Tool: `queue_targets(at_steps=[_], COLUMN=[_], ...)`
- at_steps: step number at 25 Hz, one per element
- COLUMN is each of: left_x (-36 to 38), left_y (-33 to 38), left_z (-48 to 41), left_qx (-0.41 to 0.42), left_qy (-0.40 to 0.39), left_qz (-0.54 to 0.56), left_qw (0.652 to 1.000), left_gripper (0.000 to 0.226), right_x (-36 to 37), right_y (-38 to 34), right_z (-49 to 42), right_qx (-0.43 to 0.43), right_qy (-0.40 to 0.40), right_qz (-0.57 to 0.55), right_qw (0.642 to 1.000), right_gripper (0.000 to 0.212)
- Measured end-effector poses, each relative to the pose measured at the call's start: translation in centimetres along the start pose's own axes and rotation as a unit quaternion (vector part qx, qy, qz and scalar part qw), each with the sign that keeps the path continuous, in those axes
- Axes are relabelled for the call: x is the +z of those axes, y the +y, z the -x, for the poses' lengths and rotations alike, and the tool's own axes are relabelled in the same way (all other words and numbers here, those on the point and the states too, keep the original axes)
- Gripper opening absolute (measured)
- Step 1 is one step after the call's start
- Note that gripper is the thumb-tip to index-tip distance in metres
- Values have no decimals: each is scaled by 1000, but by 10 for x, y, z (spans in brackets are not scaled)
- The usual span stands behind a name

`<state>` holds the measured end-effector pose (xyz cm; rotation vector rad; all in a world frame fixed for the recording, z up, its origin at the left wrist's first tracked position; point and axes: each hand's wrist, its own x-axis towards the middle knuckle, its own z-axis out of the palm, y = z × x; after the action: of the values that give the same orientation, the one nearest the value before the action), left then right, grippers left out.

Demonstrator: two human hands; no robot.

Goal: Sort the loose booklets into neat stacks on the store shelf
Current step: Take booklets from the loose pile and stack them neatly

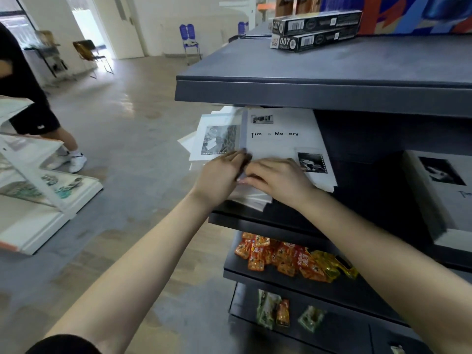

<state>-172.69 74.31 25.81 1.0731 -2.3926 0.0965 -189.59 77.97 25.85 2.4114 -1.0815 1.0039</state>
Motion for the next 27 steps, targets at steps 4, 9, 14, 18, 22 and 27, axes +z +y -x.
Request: queue_targets(at_steps=[4,9,14,18,22,27], left_x=[-9,-13,2,0,2,13], left_y=[-18,-9,6,22,48,92], left_z=[2,-3,-6,-13,-20,-32], left_qx=[-46,-90,-129,-179,-201,-185], left_qy=[4,-139,-144,-97,-75,-63], left_qz=[-7,27,47,147,222,257], left_qw=[999,986,980,968,951,947], left_gripper=[52,74,81,73,68,69], right_x=[-6,-31,-27,-30,-42,-70], right_y=[27,54,50,50,56,69], right_z=[29,51,62,63,78,113], right_qx=[86,240,306,278,254,244], right_qy=[-92,-130,-92,-32,-28,21], right_qz=[63,-56,-111,-146,-99,-34], right_qw=[990,960,941,949,962,969], right_gripper=[46,55,60,50,46,48])
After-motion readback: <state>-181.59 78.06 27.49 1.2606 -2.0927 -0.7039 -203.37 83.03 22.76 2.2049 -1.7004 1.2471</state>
